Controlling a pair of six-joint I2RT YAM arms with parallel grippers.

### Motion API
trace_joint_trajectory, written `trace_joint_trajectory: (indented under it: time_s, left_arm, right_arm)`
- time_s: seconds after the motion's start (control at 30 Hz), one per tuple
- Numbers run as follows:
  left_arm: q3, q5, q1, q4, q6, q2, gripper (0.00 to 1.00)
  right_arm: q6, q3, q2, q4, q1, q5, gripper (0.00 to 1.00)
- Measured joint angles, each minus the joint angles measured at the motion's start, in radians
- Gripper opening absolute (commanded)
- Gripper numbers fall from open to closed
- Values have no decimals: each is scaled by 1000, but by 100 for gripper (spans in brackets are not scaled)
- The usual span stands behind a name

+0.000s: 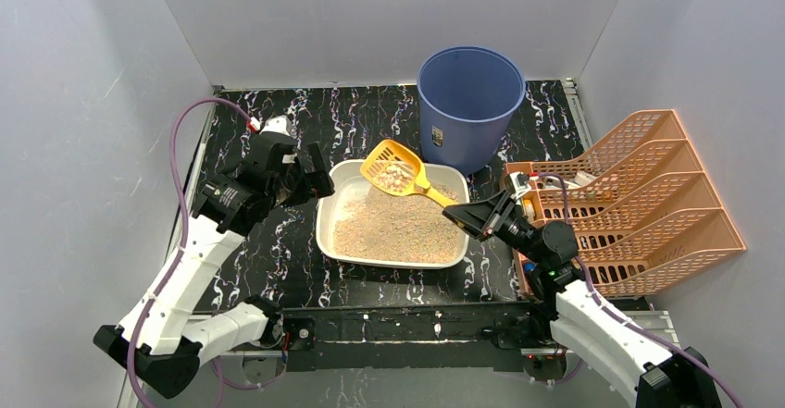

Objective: Clean the litter box

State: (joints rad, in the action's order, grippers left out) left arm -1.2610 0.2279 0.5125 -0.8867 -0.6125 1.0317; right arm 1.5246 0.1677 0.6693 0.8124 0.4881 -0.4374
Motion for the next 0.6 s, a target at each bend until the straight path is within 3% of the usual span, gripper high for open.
trace_joint_trajectory:
  time_s: [0.6]
  left_arm:
    - [-29,10,0,-24,32,-54,98]
  right_arm:
    - [-47,62,-100,-280,69,73,1]
